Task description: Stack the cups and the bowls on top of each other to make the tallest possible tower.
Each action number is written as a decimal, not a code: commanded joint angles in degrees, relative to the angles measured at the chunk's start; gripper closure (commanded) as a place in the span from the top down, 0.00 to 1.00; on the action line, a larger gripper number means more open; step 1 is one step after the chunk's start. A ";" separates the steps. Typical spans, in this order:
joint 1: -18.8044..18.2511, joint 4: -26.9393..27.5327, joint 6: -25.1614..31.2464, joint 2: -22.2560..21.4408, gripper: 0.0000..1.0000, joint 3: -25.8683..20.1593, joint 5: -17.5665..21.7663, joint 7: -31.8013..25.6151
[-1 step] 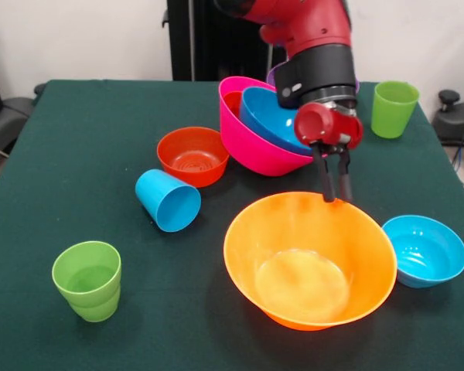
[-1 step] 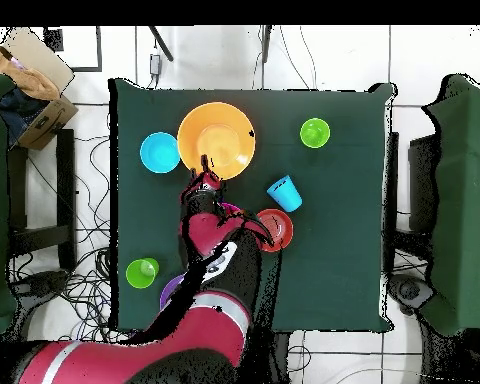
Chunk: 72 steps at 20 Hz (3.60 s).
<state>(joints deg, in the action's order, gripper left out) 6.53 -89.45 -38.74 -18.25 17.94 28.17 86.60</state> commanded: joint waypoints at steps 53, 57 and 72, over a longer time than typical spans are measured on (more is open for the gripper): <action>-3.07 7.10 43.75 -9.92 1.00 -18.57 17.19 -2.70; 1.56 7.18 41.54 -8.12 1.00 -13.48 15.59 1.72; 3.89 10.18 34.79 -4.99 1.00 -7.83 13.42 5.95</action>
<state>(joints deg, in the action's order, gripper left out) 8.80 -78.74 -6.22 -27.21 9.82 41.44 86.60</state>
